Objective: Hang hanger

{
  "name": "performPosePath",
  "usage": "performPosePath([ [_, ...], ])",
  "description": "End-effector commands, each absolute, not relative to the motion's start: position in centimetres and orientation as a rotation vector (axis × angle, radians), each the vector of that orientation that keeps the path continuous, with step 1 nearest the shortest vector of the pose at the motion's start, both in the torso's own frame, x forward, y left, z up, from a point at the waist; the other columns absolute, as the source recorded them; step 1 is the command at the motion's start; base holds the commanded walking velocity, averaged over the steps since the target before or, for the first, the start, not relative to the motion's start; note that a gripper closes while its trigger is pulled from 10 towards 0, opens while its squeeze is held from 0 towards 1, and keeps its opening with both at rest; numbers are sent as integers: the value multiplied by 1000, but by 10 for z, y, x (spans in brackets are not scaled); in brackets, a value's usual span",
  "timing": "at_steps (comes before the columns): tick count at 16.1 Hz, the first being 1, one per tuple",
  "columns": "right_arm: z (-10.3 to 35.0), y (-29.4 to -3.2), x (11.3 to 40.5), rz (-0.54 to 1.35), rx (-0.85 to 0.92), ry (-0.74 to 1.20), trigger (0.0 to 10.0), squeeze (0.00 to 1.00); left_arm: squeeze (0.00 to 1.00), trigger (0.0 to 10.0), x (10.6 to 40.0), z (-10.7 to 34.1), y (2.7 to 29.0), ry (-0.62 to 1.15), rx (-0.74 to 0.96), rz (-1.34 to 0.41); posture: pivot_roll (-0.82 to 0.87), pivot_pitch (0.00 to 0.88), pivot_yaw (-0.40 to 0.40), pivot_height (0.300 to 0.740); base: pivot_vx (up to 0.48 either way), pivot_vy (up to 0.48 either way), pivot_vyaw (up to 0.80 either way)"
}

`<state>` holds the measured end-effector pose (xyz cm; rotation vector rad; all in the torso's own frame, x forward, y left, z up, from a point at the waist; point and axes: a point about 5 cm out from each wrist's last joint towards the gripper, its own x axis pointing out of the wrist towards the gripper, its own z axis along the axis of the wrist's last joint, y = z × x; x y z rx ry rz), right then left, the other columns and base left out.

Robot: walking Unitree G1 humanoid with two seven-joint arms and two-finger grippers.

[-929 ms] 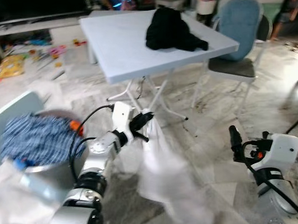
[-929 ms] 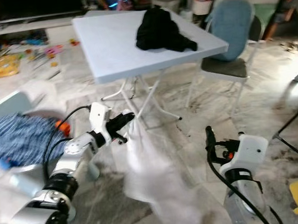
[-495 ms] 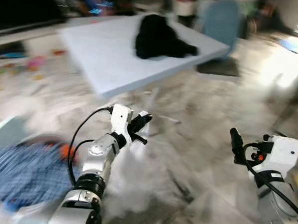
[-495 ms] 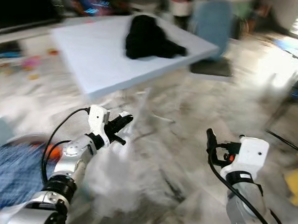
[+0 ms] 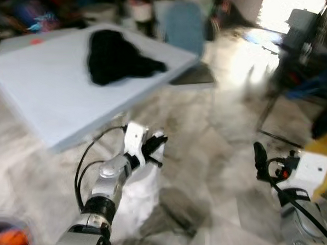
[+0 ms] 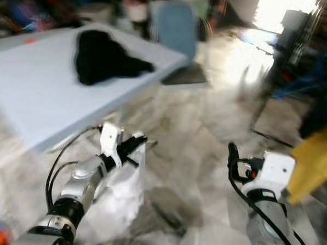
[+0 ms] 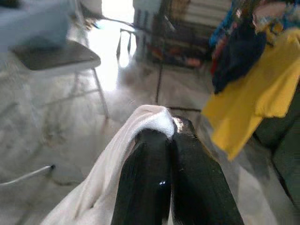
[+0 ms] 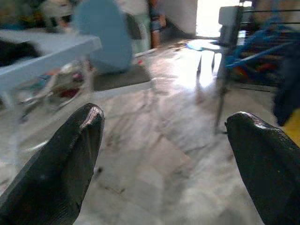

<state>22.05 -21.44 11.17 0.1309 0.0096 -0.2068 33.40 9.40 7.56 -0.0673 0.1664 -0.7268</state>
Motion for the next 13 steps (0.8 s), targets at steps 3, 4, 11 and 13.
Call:
performPosePath([
  [3,104,-226,215,-264,97,25,10000,0,0,10000,332,73,96,152,-49,-680,23,0,-65,740,434,0,-800],
  [4,102,-228,214,-272,93,31,10000,0,0,10000,332,71,98,155,-55,-663,29,0,-74,740,435,0,-800],
  [11,86,-241,192,-307,31,100,10000,0,0,10000,305,38,141,252,-13,-454,11,0,-74,740,244,0,-521],
  [13,83,-241,182,-316,32,119,10000,0,0,10000,292,30,155,272,-1,-422,12,0,-72,740,0,0,0],
])
